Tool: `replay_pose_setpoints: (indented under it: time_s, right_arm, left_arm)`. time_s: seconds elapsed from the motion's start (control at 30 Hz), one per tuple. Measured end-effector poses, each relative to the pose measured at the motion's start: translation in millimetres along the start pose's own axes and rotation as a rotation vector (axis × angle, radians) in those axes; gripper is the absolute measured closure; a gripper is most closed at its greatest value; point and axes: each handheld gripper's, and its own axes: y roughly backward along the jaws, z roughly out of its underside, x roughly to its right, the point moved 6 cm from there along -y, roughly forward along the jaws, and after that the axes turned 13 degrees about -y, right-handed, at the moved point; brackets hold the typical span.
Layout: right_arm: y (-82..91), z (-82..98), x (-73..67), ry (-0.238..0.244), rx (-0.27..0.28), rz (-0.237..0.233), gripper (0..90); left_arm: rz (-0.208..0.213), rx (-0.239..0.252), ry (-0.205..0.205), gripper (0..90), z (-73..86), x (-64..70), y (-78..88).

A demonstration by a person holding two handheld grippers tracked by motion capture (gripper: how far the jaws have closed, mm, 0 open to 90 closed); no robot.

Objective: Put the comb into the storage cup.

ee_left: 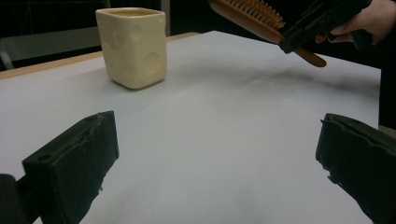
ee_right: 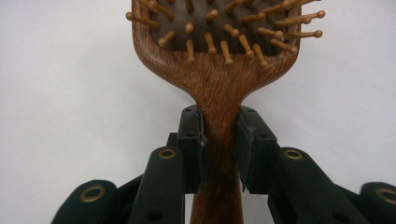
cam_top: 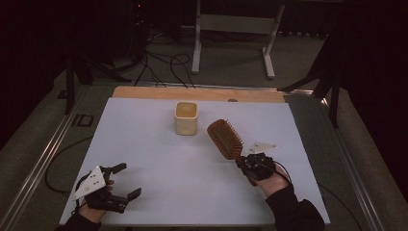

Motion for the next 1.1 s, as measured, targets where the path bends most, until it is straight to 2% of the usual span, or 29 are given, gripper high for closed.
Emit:
replay_pose_setpoints:
  time_s: [0.07, 0.13, 0.2, 0.23, 0.3, 0.43, 0.53, 0.63, 0.73, 0.83, 0.9, 1.0, 1.07, 1.1]
  right_arm:
    - [0.2, -0.5, -2.3, 0.002, 0.010, -0.011, 73.4]
    - [2.0, -1.4, -8.2, 0.020, 0.052, -0.016, 73.4]
    - [3.1, -1.5, -10.1, 0.026, 0.070, -0.017, 73.4]
    - [3.9, -1.5, -11.8, 0.032, 0.087, -0.037, 73.4]
    - [4.6, -1.2, -15.1, 0.032, 0.114, -0.046, 73.4]
    - [3.0, -0.4, -16.1, 0.028, 0.123, -0.042, 73.4]
    - [1.1, 0.9, -15.7, -0.004, 0.154, -0.043, 73.3]
    - [1.6, 1.1, -16.5, -0.010, 0.178, -0.056, 73.3]
    - [1.3, 3.4, -21.0, -0.035, 0.240, -0.082, 73.3]
    - [-1.4, 5.2, -24.7, -0.024, 0.234, -0.079, 73.3]
    - [-2.8, 6.6, -27.2, -0.005, 0.220, -0.082, 73.3]
    - [-4.1, 7.1, -30.1, 0.006, 0.212, -0.085, 73.3]
    - [-5.0, 6.8, -32.8, 0.026, 0.206, -0.075, 73.3]
    - [-5.0, 6.8, -32.8, 0.026, 0.206, -0.075, 73.3]
  left_arm:
    - [0.002, -0.001, 0.000, 0.2, 0.1, 0.1, -0.3]
    - [0.002, -0.001, 0.003, 0.2, 0.5, 0.0, -0.5]
    - [0.000, -0.001, 0.008, 0.2, 1.0, -0.8, -0.5]
    - [0.001, 0.001, 0.012, 0.2, 1.1, -1.1, -0.6]
    - [0.001, 0.000, 0.014, 0.2, 1.3, -1.7, -0.9]
    - [0.010, -0.003, 0.021, 0.2, 1.3, -1.5, -2.7]
    - [0.022, -0.002, 0.040, 0.2, 0.1, -2.2, -5.0]
    - [0.032, 0.001, 0.055, 0.2, -3.6, -1.6, -7.7]
    - [0.038, 0.004, 0.079, 0.2, -10.1, -2.3, -10.6]
    - [0.020, -0.028, 0.097, 0.2, -21.3, -6.7, -16.2]
    - [0.020, -0.030, 0.085, 0.2, -25.3, -7.8, -17.6]
    - [-0.005, -0.080, 0.059, 0.2, -37.1, -12.2, -23.5]
    - [-0.009, -0.095, 0.064, 0.2, -49.8, -16.2, -29.6]
    - [-0.009, -0.095, 0.064, 0.2, -49.8, -16.2, -29.6]
